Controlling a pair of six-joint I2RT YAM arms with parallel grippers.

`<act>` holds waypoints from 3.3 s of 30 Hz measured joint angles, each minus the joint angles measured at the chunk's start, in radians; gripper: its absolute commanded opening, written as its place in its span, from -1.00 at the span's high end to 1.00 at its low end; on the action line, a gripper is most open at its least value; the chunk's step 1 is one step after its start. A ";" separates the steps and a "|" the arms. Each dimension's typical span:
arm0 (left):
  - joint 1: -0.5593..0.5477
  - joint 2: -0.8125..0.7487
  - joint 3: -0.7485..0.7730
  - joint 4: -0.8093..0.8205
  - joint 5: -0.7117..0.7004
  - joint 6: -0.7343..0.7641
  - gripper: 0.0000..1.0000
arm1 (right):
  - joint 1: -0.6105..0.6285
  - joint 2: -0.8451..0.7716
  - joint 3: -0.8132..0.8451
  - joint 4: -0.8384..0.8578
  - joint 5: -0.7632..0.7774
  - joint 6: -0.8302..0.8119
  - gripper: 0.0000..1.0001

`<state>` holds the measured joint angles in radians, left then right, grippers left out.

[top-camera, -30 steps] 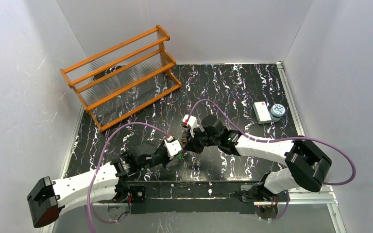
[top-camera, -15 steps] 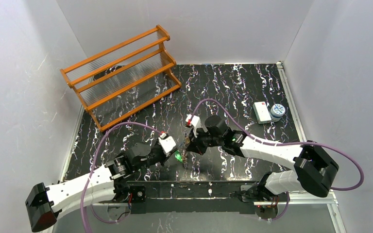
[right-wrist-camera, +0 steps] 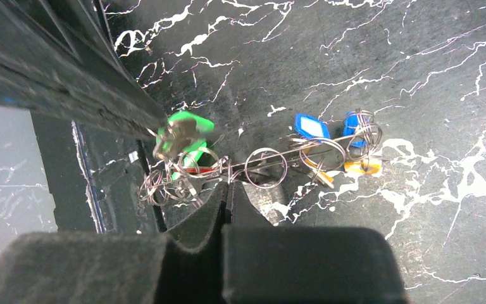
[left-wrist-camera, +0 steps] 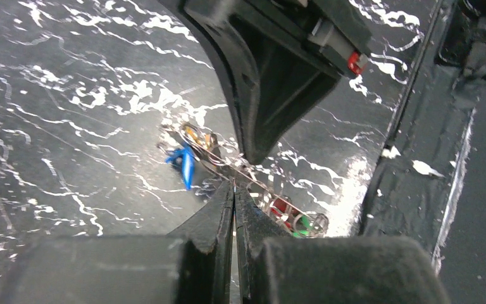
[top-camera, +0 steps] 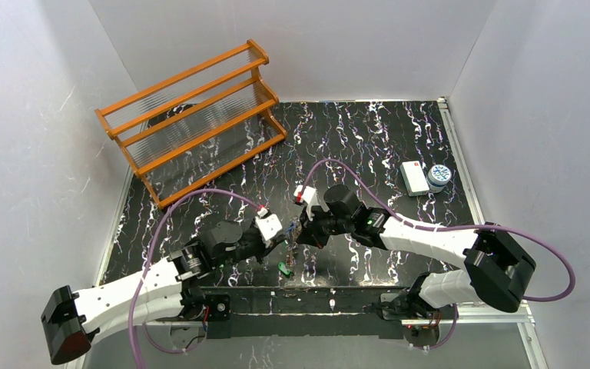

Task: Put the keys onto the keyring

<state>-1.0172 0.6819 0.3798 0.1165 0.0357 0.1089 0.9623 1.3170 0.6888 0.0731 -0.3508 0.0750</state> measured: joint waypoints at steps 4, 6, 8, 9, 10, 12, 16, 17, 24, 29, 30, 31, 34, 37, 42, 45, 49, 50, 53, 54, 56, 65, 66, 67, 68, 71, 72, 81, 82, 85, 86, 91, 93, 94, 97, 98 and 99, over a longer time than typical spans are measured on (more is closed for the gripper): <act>0.000 0.073 0.003 0.010 0.048 -0.027 1.00 | 0.000 0.000 -0.001 0.000 0.000 -0.001 0.97; 0.000 0.098 0.003 0.016 0.062 -0.041 1.00 | 0.000 0.000 -0.007 0.004 -0.003 -0.002 0.97; 0.000 0.116 0.003 0.024 0.071 -0.052 1.00 | 0.000 -0.001 -0.014 0.008 -0.008 -0.003 0.97; 0.000 0.123 0.003 0.029 0.072 -0.059 1.00 | 0.000 -0.002 -0.016 0.010 -0.012 -0.003 0.97; 0.000 0.128 0.003 0.034 0.072 -0.065 1.00 | 0.000 -0.003 -0.017 0.011 -0.013 -0.004 0.97; 0.000 0.134 0.003 0.044 0.072 -0.074 1.00 | 0.000 -0.003 -0.018 0.011 -0.017 -0.006 0.97; 0.000 0.140 0.003 0.075 0.073 -0.087 1.00 | 0.000 -0.005 -0.025 0.021 -0.022 -0.011 0.97; 0.000 0.142 0.003 0.080 0.074 -0.089 1.00 | 0.000 -0.007 -0.029 0.025 -0.024 -0.012 0.97; 0.000 0.160 0.003 0.117 0.080 -0.095 1.00 | 0.000 -0.009 -0.033 0.031 -0.038 -0.026 0.97; 0.000 0.196 0.003 0.124 0.084 -0.095 1.00 | 0.000 -0.019 -0.043 0.035 -0.041 -0.029 0.97; 0.000 0.205 0.004 0.133 0.084 -0.095 1.00 | 0.000 -0.023 -0.046 0.034 -0.041 -0.030 0.97; 0.000 0.212 0.007 0.137 0.085 -0.095 1.00 | 0.000 -0.024 -0.047 0.034 -0.041 -0.030 0.97; 0.000 0.227 0.010 0.150 0.084 -0.098 1.00 | 0.000 -0.027 -0.050 0.034 -0.042 -0.031 0.97; 0.000 0.234 0.010 0.162 0.084 -0.113 1.00 | 0.000 -0.027 -0.050 0.034 -0.047 -0.033 0.97; 0.000 0.241 0.012 0.166 0.088 -0.116 1.00 | 0.000 -0.027 -0.050 0.034 -0.048 -0.034 0.97; 0.001 0.246 0.035 0.124 0.099 -0.096 1.00 | 0.000 -0.027 -0.051 0.034 -0.048 -0.034 0.97; 0.001 0.246 0.075 0.043 0.106 -0.071 1.00 | 0.000 -0.027 -0.051 0.034 -0.048 -0.034 0.97; 0.001 0.246 0.080 0.029 0.108 -0.066 1.00 | 0.000 -0.027 -0.051 0.034 -0.048 -0.034 0.97; 0.001 0.245 0.087 -0.009 0.115 -0.056 1.00 | 0.000 -0.027 -0.051 0.034 -0.048 -0.035 0.97; 0.001 0.245 0.087 -0.019 0.118 -0.056 1.00 | 0.000 -0.027 -0.051 0.034 -0.048 -0.036 0.97; 0.001 0.245 0.089 -0.039 0.125 -0.057 1.00 | 0.000 -0.027 -0.051 0.034 -0.048 -0.040 0.97; 0.001 0.245 0.090 -0.015 0.129 -0.092 1.00 | 0.000 -0.055 -0.086 0.061 -0.053 -0.053 0.97; 0.001 0.245 0.090 -0.005 0.128 -0.099 1.00 | 0.000 -0.056 -0.090 0.068 -0.054 -0.053 0.97; 0.001 0.246 0.090 0.007 0.128 -0.106 1.00 | 0.000 -0.058 -0.095 0.072 -0.057 -0.053 0.97; 0.001 0.248 0.090 0.018 0.127 -0.111 1.00 | 0.000 -0.062 -0.099 0.076 -0.060 -0.053 0.97; 0.001 0.264 0.090 0.048 0.127 -0.126 1.00 | 0.000 -0.069 -0.110 0.088 -0.068 -0.053 0.97; 0.001 0.271 0.090 0.056 0.127 -0.129 1.00 | 0.000 -0.072 -0.113 0.088 -0.071 -0.054 0.97; 0.001 0.313 0.090 0.069 0.127 -0.135 1.00 | 0.000 -0.075 -0.116 0.087 -0.079 -0.055 0.97; 0.001 0.313 0.090 0.069 0.128 -0.135 1.00 | 0.000 -0.075 -0.116 0.087 -0.079 -0.055 0.97; 0.001 0.312 0.090 0.068 0.128 -0.135 1.00 | 0.000 -0.075 -0.116 0.087 -0.079 -0.056 0.97; 0.001 0.311 0.090 0.066 0.128 -0.135 1.00 | 0.000 -0.075 -0.116 0.087 -0.079 -0.056 0.97; 0.001 0.311 0.090 0.061 0.116 -0.136 1.00 | 0.000 -0.081 -0.116 0.087 -0.079 -0.056 0.97; 0.001 0.311 0.090 0.053 0.103 -0.136 1.00 | 0.000 -0.083 -0.117 0.086 -0.079 -0.056 0.97; 0.001 0.312 0.090 0.047 0.094 -0.137 1.00 | 0.000 -0.083 -0.117 0.086 -0.079 -0.056 0.97; 0.001 0.319 0.090 0.027 0.072 -0.143 1.00 | 0.000 -0.091 -0.119 0.087 -0.079 -0.057 0.97; 0.001 0.322 0.090 0.023 0.065 -0.145 1.00 | 0.000 -0.094 -0.120 0.087 -0.079 -0.057 0.97; 0.001 0.323 0.090 0.016 0.056 -0.147 1.00 | 0.000 -0.098 -0.122 0.088 -0.079 -0.057 0.97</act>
<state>-1.0164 1.0046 0.4702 0.1329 0.0917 -0.0380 0.9627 1.2194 0.5667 0.1612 -0.4297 0.0181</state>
